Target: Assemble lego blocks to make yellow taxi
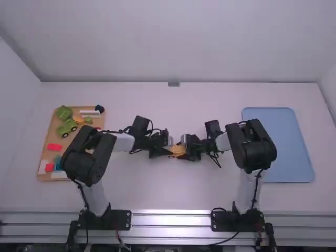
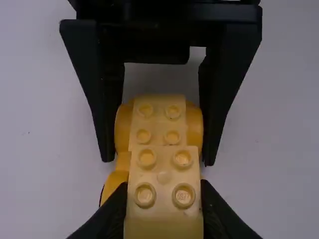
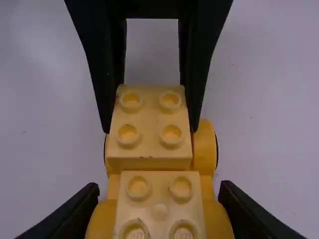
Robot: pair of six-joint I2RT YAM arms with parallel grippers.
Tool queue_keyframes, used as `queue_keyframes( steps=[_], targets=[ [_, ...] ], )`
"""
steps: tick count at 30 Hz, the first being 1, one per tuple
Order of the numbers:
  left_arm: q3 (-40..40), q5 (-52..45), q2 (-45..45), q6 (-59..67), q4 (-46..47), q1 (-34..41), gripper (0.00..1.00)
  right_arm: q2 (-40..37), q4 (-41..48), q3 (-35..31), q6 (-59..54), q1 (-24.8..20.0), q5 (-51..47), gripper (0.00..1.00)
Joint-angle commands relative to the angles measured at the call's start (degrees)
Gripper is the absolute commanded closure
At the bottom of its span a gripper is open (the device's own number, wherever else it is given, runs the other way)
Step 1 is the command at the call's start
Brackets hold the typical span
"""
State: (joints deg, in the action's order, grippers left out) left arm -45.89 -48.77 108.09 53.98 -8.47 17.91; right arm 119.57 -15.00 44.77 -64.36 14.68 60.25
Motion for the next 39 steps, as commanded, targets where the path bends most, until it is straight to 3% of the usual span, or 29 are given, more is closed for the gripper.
queue_keyframes(
  steps=[1,35,38,39],
  targets=[
    [0.81,3.21,-0.63,-0.76,0.02,0.11,0.95,0.94,0.48,-0.48,-0.15,0.37,-1.62,0.46],
    [0.79,0.39,-0.63,-0.61,-0.37,0.11,0.91,0.94,0.5,-0.48,0.02,0.37,-1.77,0.46],
    [0.81,0.39,-0.63,-0.61,-0.37,0.26,0.67,0.94,0.5,-0.48,0.02,0.37,-1.77,0.46],
    [0.81,0.39,-0.63,-0.61,-0.37,0.26,0.65,0.94,0.5,-0.48,0.04,0.37,-1.79,0.46]
  ],
)
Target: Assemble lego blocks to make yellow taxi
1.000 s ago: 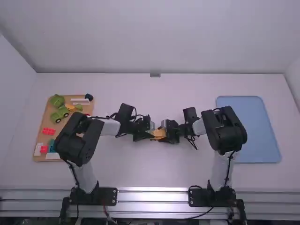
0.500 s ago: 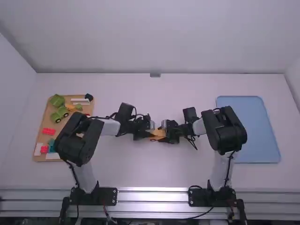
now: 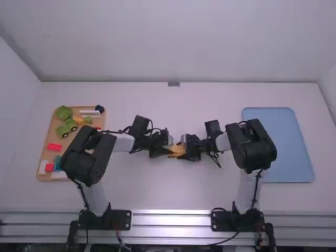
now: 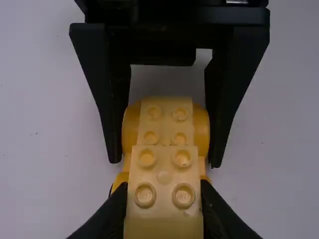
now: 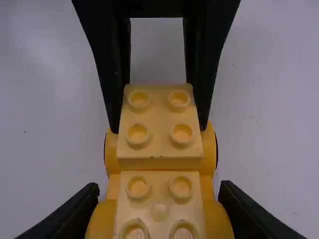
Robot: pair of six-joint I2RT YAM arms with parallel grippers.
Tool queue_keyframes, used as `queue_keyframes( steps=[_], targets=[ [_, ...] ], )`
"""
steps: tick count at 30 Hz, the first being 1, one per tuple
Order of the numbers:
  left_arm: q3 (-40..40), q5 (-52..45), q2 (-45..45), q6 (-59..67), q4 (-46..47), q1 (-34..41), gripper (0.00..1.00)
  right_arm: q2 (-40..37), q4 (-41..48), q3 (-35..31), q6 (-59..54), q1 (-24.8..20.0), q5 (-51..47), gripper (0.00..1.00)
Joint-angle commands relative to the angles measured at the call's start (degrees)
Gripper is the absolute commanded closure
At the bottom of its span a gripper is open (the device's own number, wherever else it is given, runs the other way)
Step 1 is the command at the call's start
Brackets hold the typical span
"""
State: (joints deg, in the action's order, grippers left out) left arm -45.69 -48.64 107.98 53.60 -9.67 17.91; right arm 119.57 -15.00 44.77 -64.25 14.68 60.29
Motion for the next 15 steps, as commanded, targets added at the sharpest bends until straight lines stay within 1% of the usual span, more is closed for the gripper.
queue_keyframes(
  steps=[1,2,3,4,6,8,9,10,14,15],
  targets=[
    [0.61,0.26,-0.52,-0.26,0.81,0.26,0.6,0.94,0.5,-0.48,-0.09,0.37,-1.86,0.46],
    [0.61,0.24,-0.52,-0.26,0.76,0.24,0.58,0.94,0.5,-0.48,-0.09,0.37,-1.86,0.46],
    [0.61,0.24,-0.52,-0.26,0.61,-0.09,0.53,0.94,0.52,-0.48,-0.09,0.37,-1.84,0.46],
    [0.61,0.17,-0.52,-0.26,0.55,-0.24,0.45,0.94,0.52,-0.48,-0.09,0.37,-1.84,0.46],
    [0.61,0.04,-0.52,-0.24,0.46,-0.28,0.37,0.94,0.52,-0.48,-0.07,0.37,-1.81,0.46],
    [0.61,0.02,-0.52,-0.28,-0.09,-0.17,0.27,0.94,0.52,-0.48,-0.09,0.37,-1.86,0.46],
    [0.59,0.02,-0.55,-0.26,-0.15,-0.28,0.19,0.94,0.52,-0.48,-0.09,0.37,-1.86,0.46],
    [0.52,0.04,-0.63,-0.24,-0.35,-0.31,0.04,0.94,0.52,-0.48,-0.07,0.37,-1.84,0.46],
    [-0.09,0.0,-2.08,-0.28,0.26,-0.2,0.01,0.94,0.52,-0.48,-0.09,0.37,-1.84,0.46],
    [-0.31,-0.55,-3.85,-0.33,0.81,-0.42,0.01,0.94,0.5,-0.48,-0.09,0.39,-1.86,0.46]
  ],
)
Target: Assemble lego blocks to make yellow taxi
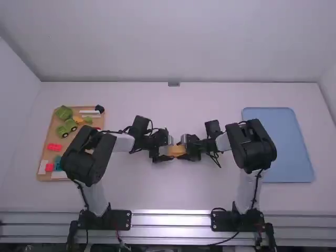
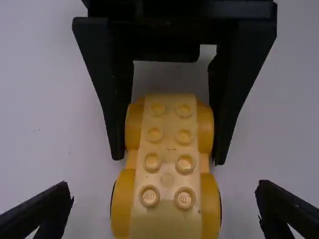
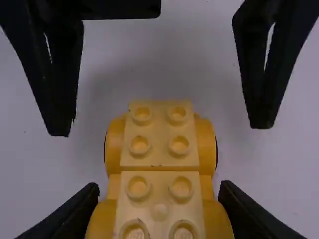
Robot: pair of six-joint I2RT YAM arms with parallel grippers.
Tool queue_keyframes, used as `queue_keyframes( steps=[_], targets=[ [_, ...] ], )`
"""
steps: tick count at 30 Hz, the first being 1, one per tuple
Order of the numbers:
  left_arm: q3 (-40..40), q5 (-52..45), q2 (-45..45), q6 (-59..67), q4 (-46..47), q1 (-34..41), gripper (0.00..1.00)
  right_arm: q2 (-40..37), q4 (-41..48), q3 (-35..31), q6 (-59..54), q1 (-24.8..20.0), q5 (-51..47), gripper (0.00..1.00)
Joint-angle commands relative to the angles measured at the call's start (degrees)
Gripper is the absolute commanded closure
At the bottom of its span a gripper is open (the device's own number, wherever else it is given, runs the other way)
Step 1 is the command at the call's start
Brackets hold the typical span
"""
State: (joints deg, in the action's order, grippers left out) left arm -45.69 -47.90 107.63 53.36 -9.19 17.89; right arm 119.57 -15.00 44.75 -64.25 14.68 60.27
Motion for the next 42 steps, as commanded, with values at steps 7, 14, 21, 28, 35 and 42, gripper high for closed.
queue_keyframes(
  steps=[7,14,21,28,35,42],
  targets=[
    [-0.52,-2.14,-7.96,-0.02,1.2,0.2,0.61,0.94,0.48,-0.46,-0.09,0.39,-1.64,0.46],
    [-0.2,-2.45,-3.54,-0.28,-0.04,0.13,0.93,0.94,0.5,-0.46,-0.09,0.37,-1.62,0.46],
    [-0.2,-2.69,1.9,-6.01,-3.3,0.13,0.98,0.94,0.5,-0.46,-0.04,0.37,-1.64,0.46],
    [0.07,-0.7,2.29,-4.17,2.45,0.13,0.98,0.94,0.48,-0.46,-0.11,0.37,-1.64,0.46],
    [-0.74,0.39,1.77,-2.8,4.57,0.11,0.98,0.94,0.48,-0.46,-0.09,0.37,-1.84,0.46],
    [-4.66,-2.62,-4.33,-2.97,9.44,0.13,0.98,0.94,0.48,-0.46,-0.09,0.37,-1.64,0.46]
  ],
)
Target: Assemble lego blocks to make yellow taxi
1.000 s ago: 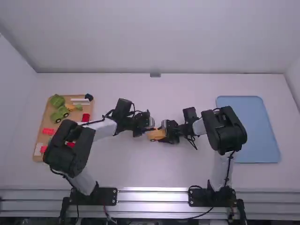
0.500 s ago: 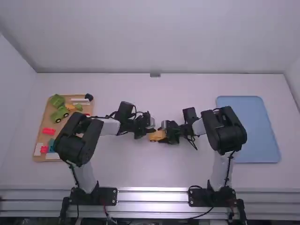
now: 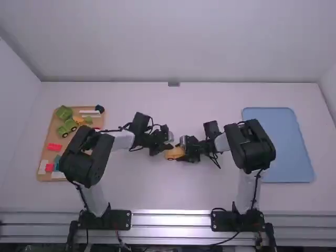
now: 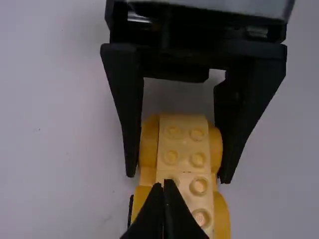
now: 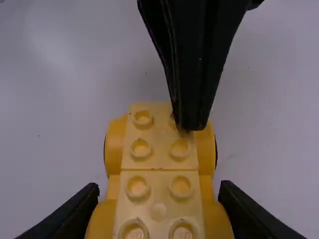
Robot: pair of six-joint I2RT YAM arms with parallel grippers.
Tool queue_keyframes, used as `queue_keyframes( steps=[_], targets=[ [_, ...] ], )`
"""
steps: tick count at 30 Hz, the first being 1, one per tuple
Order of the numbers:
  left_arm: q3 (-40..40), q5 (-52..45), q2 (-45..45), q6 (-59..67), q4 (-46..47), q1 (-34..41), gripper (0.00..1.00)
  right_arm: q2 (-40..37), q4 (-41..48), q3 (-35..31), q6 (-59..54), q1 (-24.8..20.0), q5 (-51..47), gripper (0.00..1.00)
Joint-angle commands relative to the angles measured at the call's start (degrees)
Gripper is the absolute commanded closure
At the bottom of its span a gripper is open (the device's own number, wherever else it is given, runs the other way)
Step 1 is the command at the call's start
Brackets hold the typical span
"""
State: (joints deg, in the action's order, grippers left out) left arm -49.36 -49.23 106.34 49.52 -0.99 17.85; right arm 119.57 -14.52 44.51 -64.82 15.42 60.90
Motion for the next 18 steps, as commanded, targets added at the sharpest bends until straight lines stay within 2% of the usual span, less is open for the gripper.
queue_keyframes(
  steps=[1,6,13,18],
  targets=[
    [-1.22,-1.05,-3.5,0.9,2.14,0.17,0.98,0.94,0.0,-0.22,0.5,-0.35,-2.29,0.46],
    [-0.09,-1.86,-3.52,1.33,4.17,0.2,0.98,0.94,-0.02,-0.22,0.46,-0.37,-2.27,0.46],
    [3.89,-2.36,0.46,-1.29,-3.96,0.22,0.98,0.94,0.0,-0.22,0.48,-0.37,-2.27,0.46],
    [4.74,-1.86,2.82,-0.72,-3.28,0.17,0.98,0.94,0.0,-0.22,0.48,-0.37,-2.27,0.46]
  ],
)
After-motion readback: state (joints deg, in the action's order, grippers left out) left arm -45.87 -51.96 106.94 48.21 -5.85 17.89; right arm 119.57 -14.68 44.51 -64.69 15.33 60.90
